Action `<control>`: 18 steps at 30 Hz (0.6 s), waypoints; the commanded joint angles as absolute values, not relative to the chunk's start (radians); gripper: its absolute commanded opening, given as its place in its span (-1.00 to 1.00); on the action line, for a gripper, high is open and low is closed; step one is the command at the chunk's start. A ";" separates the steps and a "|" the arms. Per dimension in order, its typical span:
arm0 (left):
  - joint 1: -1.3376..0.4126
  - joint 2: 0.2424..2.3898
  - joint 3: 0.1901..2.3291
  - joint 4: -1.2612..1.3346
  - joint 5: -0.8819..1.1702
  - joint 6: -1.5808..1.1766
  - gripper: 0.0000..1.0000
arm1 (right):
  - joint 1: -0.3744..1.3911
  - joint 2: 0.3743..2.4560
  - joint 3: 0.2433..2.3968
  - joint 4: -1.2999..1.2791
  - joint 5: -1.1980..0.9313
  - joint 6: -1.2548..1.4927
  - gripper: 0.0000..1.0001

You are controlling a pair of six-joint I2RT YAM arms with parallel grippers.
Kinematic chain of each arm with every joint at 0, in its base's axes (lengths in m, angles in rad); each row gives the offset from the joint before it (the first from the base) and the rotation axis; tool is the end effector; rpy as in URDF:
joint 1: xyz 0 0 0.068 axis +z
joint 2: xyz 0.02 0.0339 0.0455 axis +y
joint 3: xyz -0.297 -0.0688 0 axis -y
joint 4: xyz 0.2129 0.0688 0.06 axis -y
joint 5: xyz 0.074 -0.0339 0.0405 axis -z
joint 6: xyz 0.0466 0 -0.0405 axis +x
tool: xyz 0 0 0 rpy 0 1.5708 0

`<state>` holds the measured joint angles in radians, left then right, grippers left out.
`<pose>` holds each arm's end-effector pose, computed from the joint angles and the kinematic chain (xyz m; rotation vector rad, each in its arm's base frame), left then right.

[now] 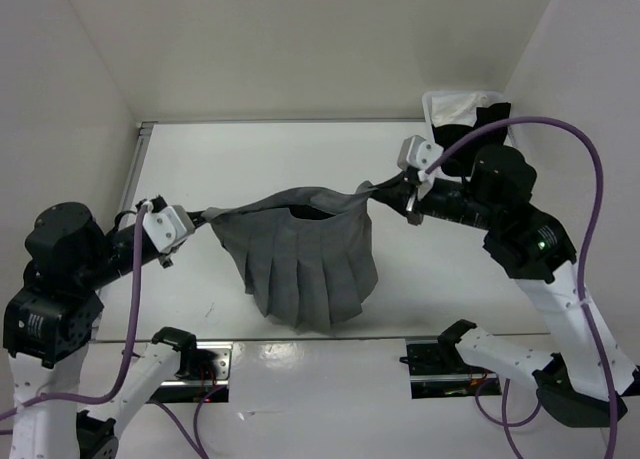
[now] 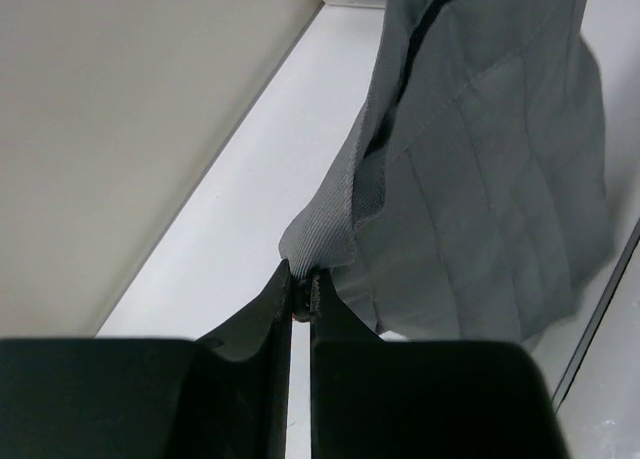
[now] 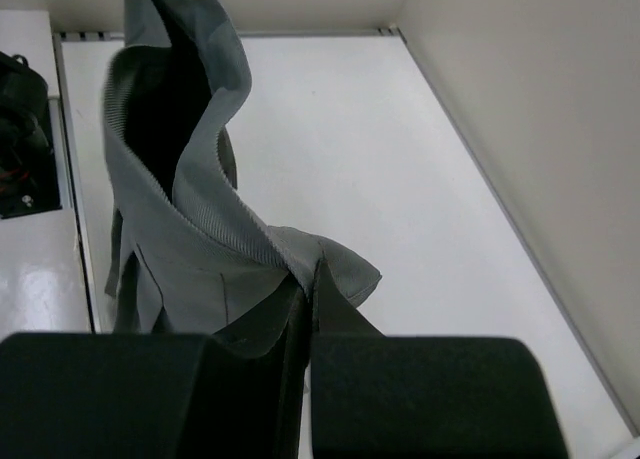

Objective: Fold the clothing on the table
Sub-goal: Flatten the skirt out

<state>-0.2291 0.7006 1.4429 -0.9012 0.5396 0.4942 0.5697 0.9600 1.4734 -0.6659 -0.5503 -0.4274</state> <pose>0.0158 -0.0283 0.4751 0.9583 1.4214 -0.2694 0.0863 0.0842 0.4964 -1.1648 1.2855 0.5776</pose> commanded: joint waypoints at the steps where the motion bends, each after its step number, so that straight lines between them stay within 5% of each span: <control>1: -0.233 0.716 1.531 -0.897 0.551 0.497 -0.94 | 0.572 0.985 1.494 -0.607 -0.503 -0.428 -1.00; 18: -0.186 0.595 1.568 -1.078 0.620 0.590 -0.94 | 0.506 0.824 1.496 -0.673 -0.663 -0.449 -1.00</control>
